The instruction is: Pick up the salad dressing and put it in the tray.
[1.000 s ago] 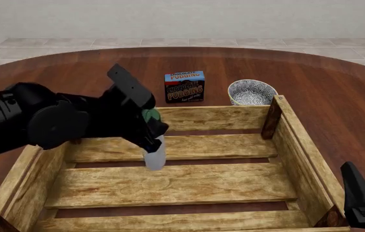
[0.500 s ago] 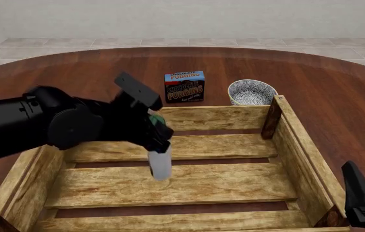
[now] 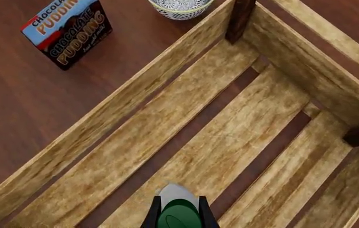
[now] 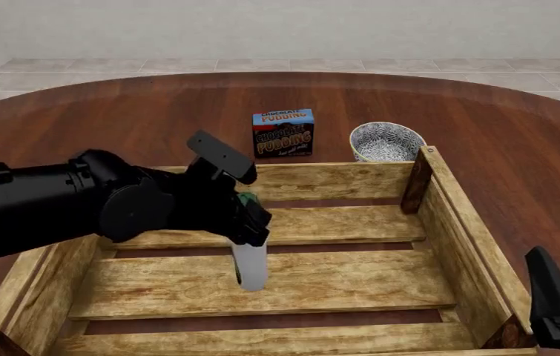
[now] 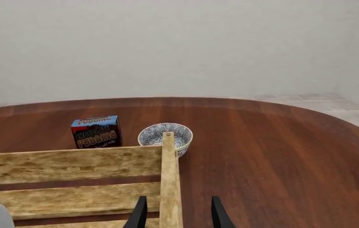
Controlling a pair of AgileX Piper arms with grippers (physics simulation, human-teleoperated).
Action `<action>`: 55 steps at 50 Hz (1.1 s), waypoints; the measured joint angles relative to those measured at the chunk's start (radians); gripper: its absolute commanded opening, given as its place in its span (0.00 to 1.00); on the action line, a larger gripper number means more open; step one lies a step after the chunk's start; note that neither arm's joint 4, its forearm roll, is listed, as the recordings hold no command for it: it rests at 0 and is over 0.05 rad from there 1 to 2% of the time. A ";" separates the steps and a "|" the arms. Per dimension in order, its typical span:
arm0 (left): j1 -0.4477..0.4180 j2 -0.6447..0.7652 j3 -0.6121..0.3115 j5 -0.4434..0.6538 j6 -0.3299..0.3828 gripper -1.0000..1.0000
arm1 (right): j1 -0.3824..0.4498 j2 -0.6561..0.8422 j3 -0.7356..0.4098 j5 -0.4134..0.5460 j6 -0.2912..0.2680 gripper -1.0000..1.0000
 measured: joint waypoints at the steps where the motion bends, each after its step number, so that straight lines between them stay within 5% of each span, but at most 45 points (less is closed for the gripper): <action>1: 0.000 0.001 0.001 -0.002 -0.001 0.00 | 0.000 0.000 0.000 0.000 0.000 1.00; 55: 0.010 0.053 0.059 -0.084 -0.021 0.00 | -0.006 0.000 0.000 0.000 0.002 1.00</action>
